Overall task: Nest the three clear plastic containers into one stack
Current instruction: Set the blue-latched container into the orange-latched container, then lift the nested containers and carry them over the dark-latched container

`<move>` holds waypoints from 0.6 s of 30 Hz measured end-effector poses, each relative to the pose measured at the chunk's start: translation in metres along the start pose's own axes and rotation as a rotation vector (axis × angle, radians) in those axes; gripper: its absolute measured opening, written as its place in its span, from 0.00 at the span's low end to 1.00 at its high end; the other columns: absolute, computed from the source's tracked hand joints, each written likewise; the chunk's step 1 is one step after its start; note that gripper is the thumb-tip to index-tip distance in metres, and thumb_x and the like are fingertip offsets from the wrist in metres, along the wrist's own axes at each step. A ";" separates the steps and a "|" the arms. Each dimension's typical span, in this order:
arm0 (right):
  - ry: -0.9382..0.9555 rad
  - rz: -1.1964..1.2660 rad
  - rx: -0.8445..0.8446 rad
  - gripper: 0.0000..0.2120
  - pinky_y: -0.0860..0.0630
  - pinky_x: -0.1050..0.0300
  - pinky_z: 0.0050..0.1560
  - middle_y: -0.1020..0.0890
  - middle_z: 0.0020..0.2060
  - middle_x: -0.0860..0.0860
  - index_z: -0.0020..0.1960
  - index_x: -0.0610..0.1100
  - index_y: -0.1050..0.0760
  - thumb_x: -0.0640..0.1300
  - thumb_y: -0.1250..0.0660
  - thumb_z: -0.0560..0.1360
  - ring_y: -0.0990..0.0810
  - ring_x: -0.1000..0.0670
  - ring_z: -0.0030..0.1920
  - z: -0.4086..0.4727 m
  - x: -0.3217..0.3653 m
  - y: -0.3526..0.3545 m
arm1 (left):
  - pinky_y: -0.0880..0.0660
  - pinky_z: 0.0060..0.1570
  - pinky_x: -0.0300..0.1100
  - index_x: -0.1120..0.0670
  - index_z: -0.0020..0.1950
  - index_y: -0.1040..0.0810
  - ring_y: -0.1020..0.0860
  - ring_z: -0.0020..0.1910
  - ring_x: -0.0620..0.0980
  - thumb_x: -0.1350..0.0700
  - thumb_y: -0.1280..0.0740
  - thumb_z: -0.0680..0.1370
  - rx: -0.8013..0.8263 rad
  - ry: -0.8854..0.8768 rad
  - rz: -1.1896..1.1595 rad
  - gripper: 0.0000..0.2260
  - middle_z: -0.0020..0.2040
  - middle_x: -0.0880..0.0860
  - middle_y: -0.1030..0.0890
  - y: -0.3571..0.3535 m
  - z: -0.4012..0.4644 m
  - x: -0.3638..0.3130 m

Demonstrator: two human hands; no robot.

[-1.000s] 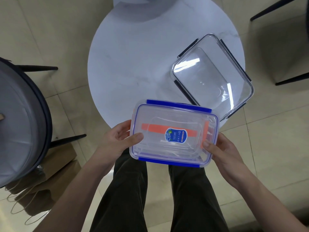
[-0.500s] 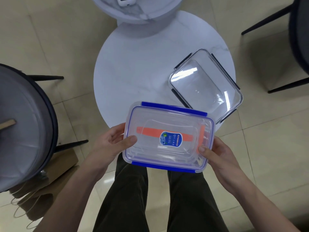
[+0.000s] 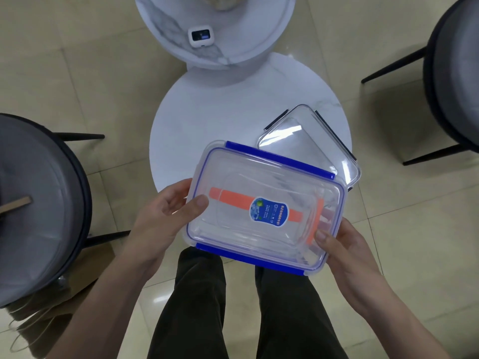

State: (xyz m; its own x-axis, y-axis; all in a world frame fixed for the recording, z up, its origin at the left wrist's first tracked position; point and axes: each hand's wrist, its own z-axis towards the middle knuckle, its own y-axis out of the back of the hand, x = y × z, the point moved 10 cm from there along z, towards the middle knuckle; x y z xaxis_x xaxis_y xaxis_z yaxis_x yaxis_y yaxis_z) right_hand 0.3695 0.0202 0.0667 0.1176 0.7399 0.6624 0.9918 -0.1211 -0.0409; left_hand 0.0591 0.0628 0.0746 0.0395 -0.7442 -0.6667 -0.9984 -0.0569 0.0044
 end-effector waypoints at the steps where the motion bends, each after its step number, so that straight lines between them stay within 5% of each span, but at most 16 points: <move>1: 0.009 0.008 -0.003 0.48 0.16 0.53 0.47 0.14 0.56 0.46 0.66 0.44 0.25 0.64 0.18 0.52 0.15 0.45 0.57 0.002 0.004 0.004 | 0.18 0.51 0.42 0.43 0.58 0.19 0.16 0.58 0.47 0.35 0.22 0.60 0.004 -0.004 -0.006 0.29 0.54 0.43 0.12 -0.006 0.002 -0.004; 7: 0.025 0.027 -0.032 0.48 0.16 0.52 0.48 0.14 0.57 0.47 0.67 0.45 0.25 0.65 0.18 0.52 0.15 0.46 0.57 0.009 0.024 0.028 | 0.17 0.49 0.39 0.43 0.56 0.18 0.14 0.54 0.44 0.38 0.28 0.62 0.036 -0.036 0.008 0.24 0.52 0.42 0.12 -0.040 0.014 -0.023; 12: 0.034 0.053 -0.057 0.47 0.16 0.51 0.46 0.14 0.56 0.48 0.65 0.48 0.24 0.65 0.18 0.51 0.14 0.47 0.56 0.014 0.037 0.047 | 0.16 0.48 0.37 0.47 0.63 0.19 0.14 0.54 0.46 0.37 0.28 0.61 0.042 -0.053 0.019 0.32 0.56 0.47 0.12 -0.066 0.028 -0.038; 18: 0.032 0.115 -0.089 0.36 0.16 0.53 0.44 0.13 0.54 0.50 0.65 0.48 0.24 0.57 0.24 0.59 0.14 0.47 0.54 0.022 0.045 0.066 | 0.19 0.41 0.32 0.50 0.62 0.18 0.14 0.50 0.42 0.37 0.28 0.62 0.080 -0.078 0.052 0.31 0.52 0.47 0.12 -0.100 0.049 -0.062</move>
State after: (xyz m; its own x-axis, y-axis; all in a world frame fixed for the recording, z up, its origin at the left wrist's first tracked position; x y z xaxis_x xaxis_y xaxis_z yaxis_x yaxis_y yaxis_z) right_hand 0.4418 0.0597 0.0770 0.2274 0.6963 0.6808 0.9632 -0.2635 -0.0522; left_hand 0.1544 0.1473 0.0787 -0.0122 -0.6906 -0.7231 -0.9992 0.0358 -0.0174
